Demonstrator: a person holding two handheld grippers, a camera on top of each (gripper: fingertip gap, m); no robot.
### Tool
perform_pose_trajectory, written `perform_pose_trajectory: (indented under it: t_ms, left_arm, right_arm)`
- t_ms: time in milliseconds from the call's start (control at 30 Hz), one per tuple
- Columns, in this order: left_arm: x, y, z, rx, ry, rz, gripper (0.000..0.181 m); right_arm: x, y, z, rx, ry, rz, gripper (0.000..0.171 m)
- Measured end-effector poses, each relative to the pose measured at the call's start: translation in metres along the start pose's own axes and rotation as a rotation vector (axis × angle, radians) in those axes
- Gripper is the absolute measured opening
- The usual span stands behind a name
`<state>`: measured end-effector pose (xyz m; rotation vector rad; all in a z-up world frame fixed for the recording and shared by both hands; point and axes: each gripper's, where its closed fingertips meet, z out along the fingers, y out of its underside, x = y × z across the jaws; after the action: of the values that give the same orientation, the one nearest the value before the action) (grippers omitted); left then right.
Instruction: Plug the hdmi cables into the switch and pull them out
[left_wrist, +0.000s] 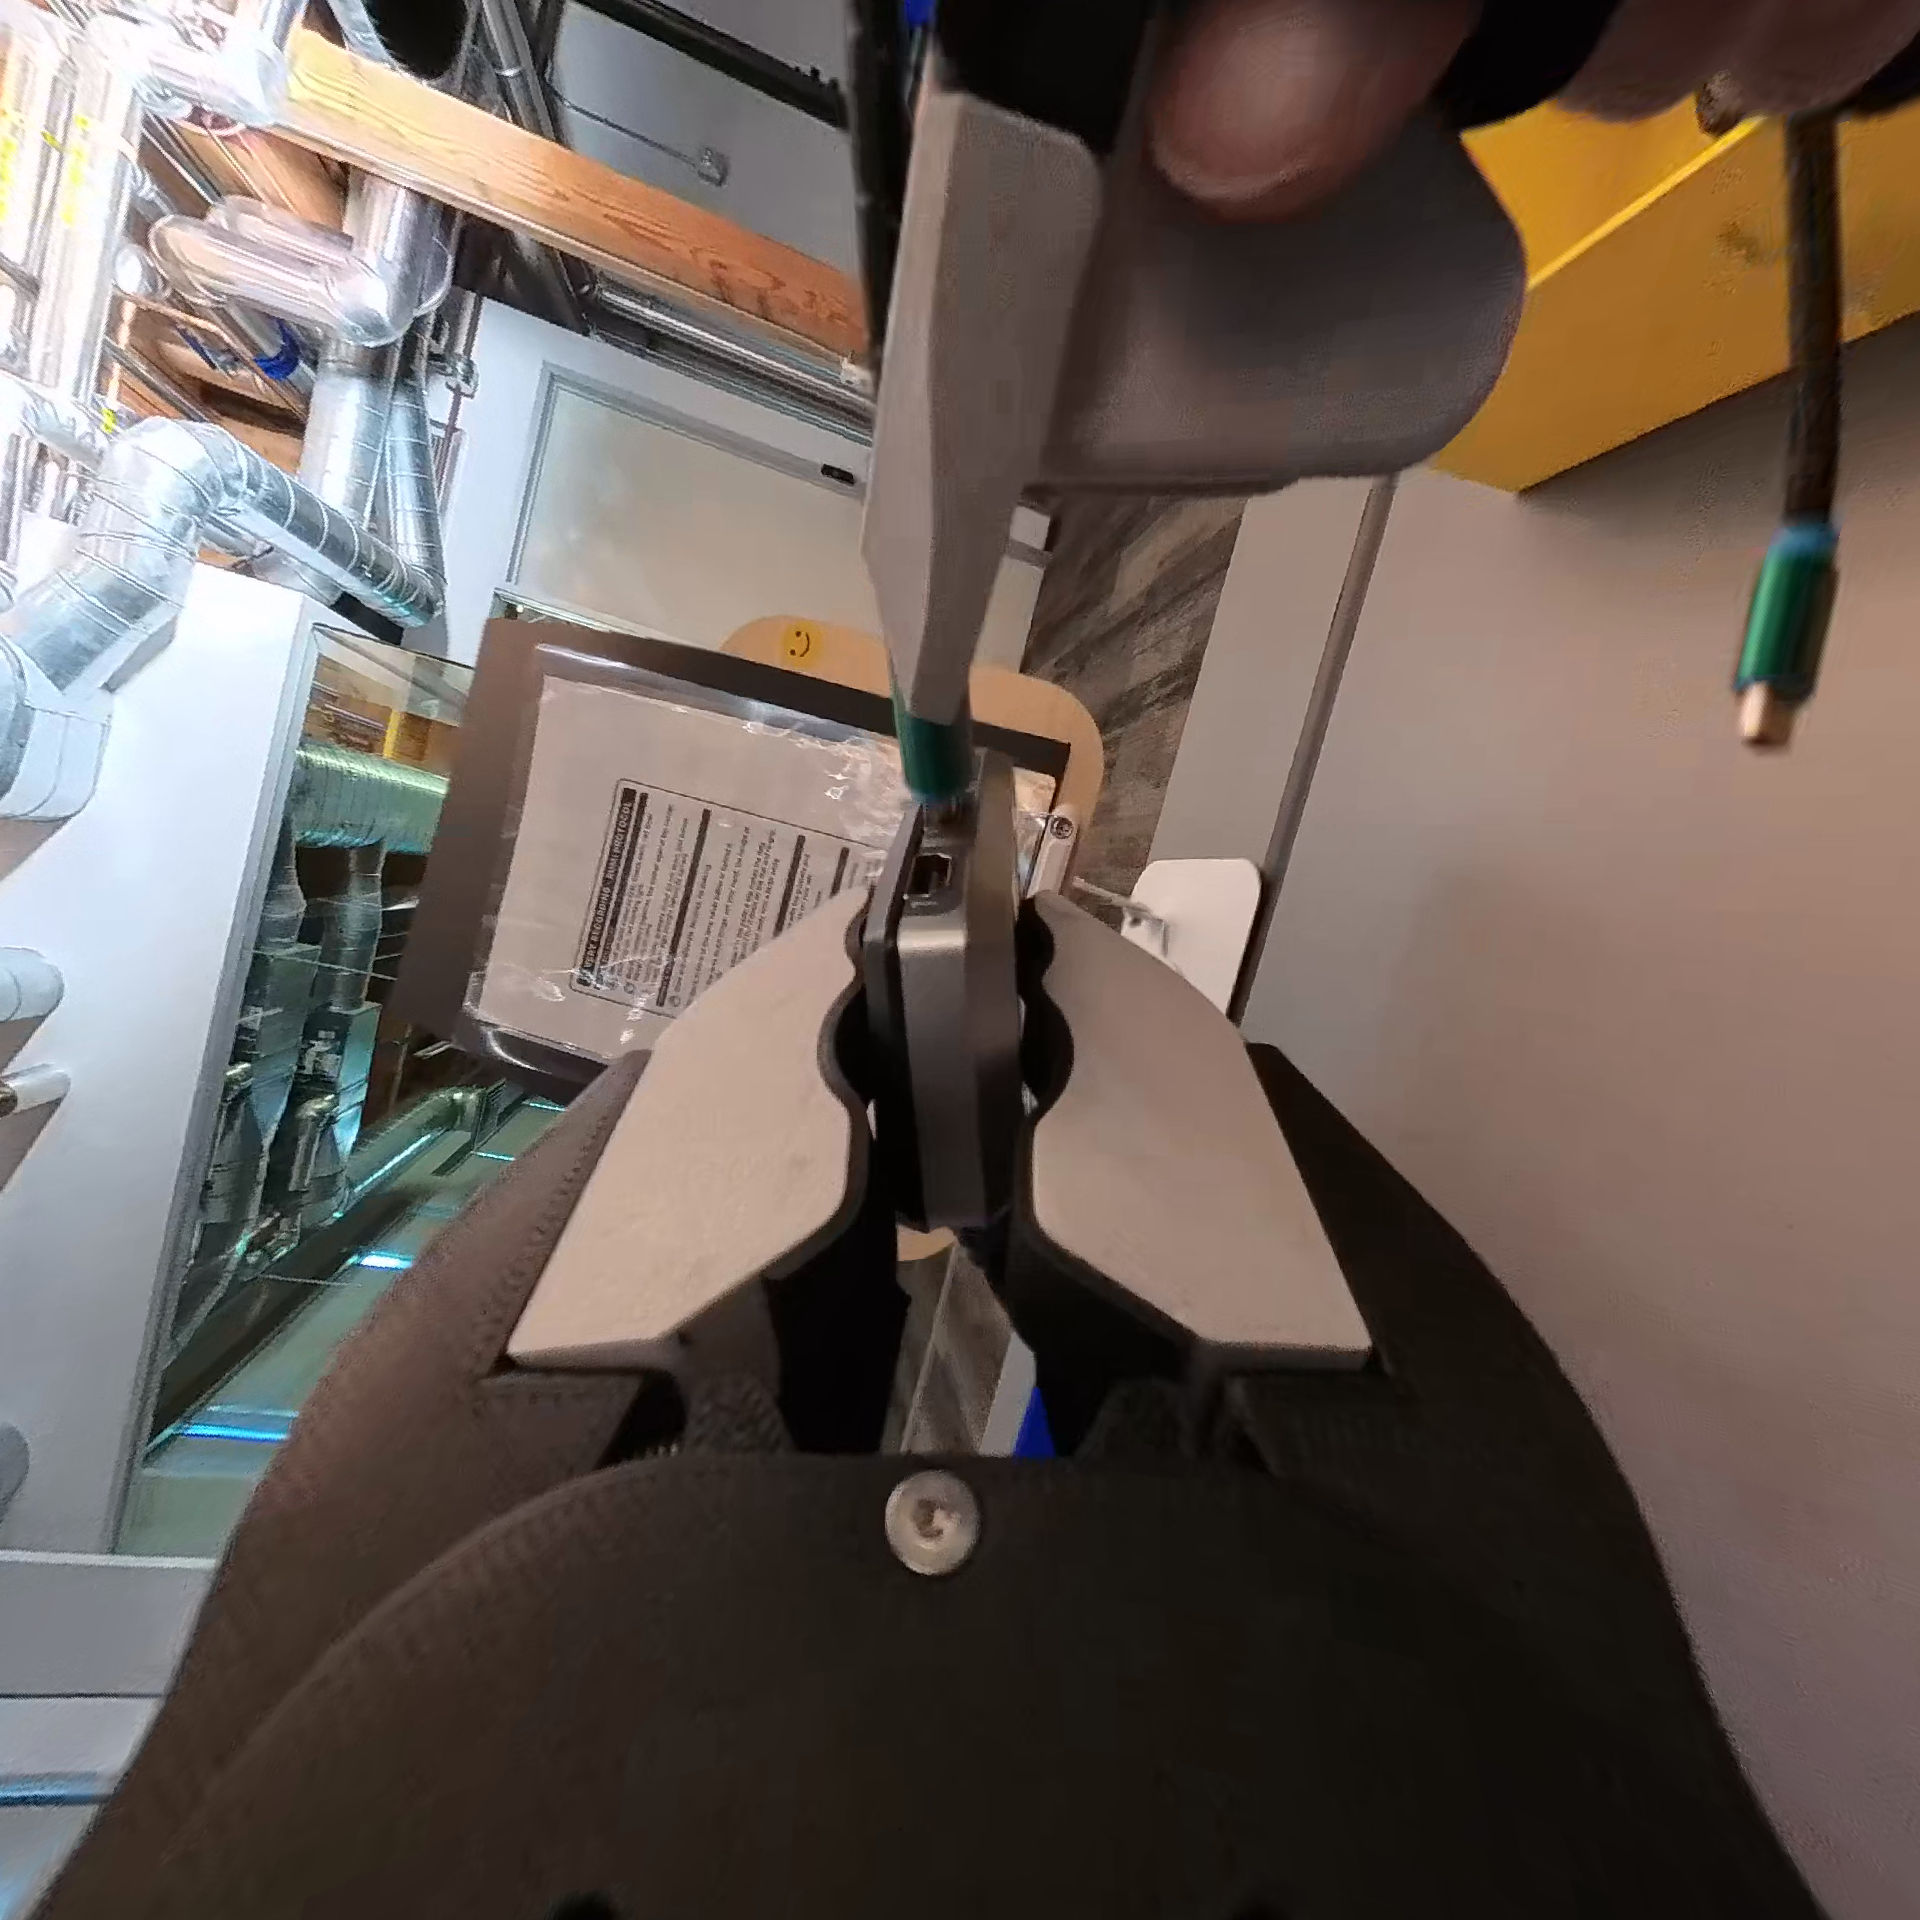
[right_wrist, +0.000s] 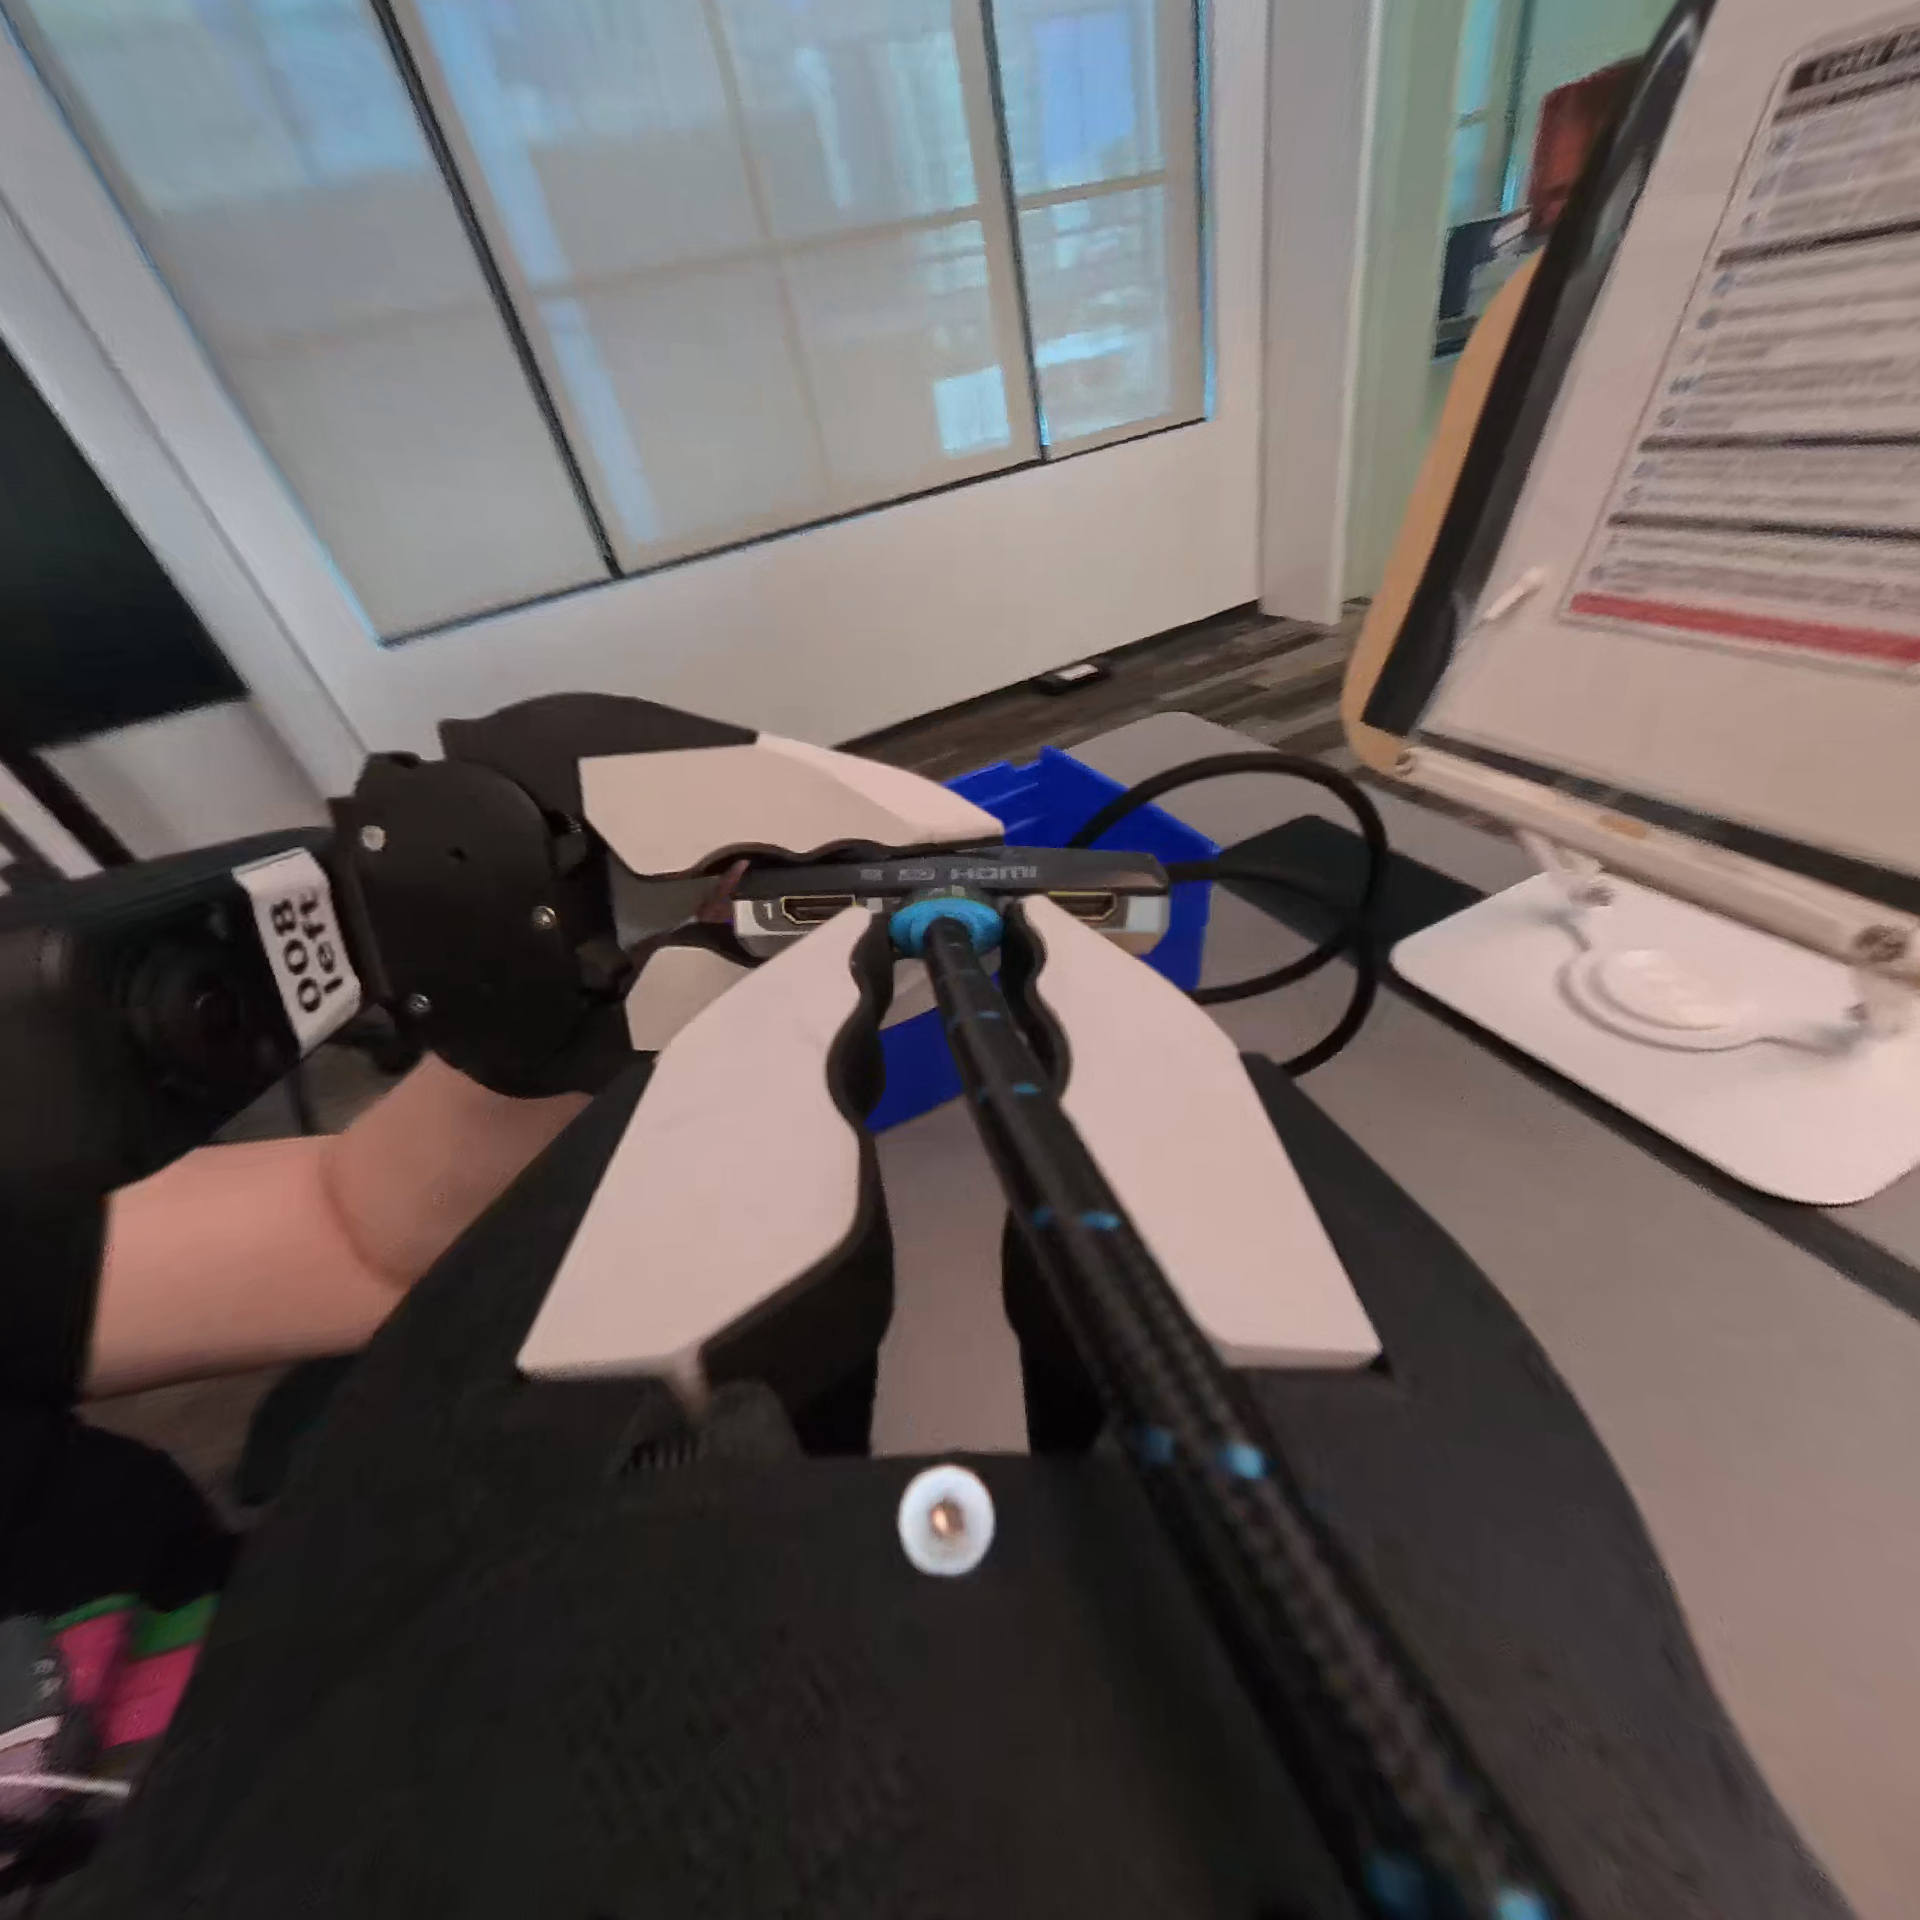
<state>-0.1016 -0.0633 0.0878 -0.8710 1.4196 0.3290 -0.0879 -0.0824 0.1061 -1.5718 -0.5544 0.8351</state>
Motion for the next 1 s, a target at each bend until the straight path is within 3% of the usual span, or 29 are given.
perform_pose_trajectory:
  t_ms: [33, 133, 200, 267, 333, 467, 600, 733, 800, 900, 1000]
  left_arm:
    - [0.002, 0.0, 0.0, -0.007, 0.013, -0.01, 0.022]
    - [0.005, 0.004, 0.004, -0.015, 0.014, 0.008, 0.022]
    - [0.002, 0.002, 0.001, 0.007, 0.016, -0.015, 0.022]
    - [-0.004, 0.016, 0.002, -0.082, -0.01, 0.004, 0.021]
    - [-0.008, 0.036, 0.005, -0.127, -0.012, -0.005, 0.022]
    - [-0.029, 0.055, -0.004, -0.14, -0.047, -0.085, 0.022]
    - [-0.038, 0.058, -0.013, -0.129, -0.035, -0.132, 0.022]
    - [-0.033, 0.05, -0.013, -0.117, -0.016, -0.118, 0.022]
    - [-0.028, 0.044, -0.011, -0.108, -0.002, -0.107, 0.022]
    - [-0.021, 0.041, -0.008, -0.109, 0.019, -0.09, 0.022]
    - [-0.018, 0.041, -0.007, -0.117, 0.031, -0.082, 0.022]
  right_arm:
    - [0.002, 0.002, 0.0, -0.008, 0.001, -0.001, 0.021]
    - [0.003, 0.004, 0.002, -0.056, 0.097, -0.13, 0.021]
    - [-0.001, 0.001, -0.001, -0.033, 0.051, -0.081, 0.022]
    - [0.012, -0.011, -0.015, 0.029, 0.08, -0.032, 0.021]
    - [0.024, -0.025, -0.035, 0.051, 0.193, -0.134, 0.022]
    - [0.003, -0.049, -0.087, 0.019, 0.053, -0.101, 0.022]
    - [0.034, -0.046, -0.167, 0.005, 0.126, -0.003, 0.021]
    - [0.085, 0.001, -0.207, -0.156, 0.319, 0.149, 0.021]
    - [0.1, 0.032, -0.207, -0.244, 0.272, 0.286, 0.021]
    - [0.137, 0.078, -0.201, -0.4, 0.339, 0.386, 0.021]
    - [0.153, 0.133, -0.199, -0.66, 0.378, 0.46, 0.021]
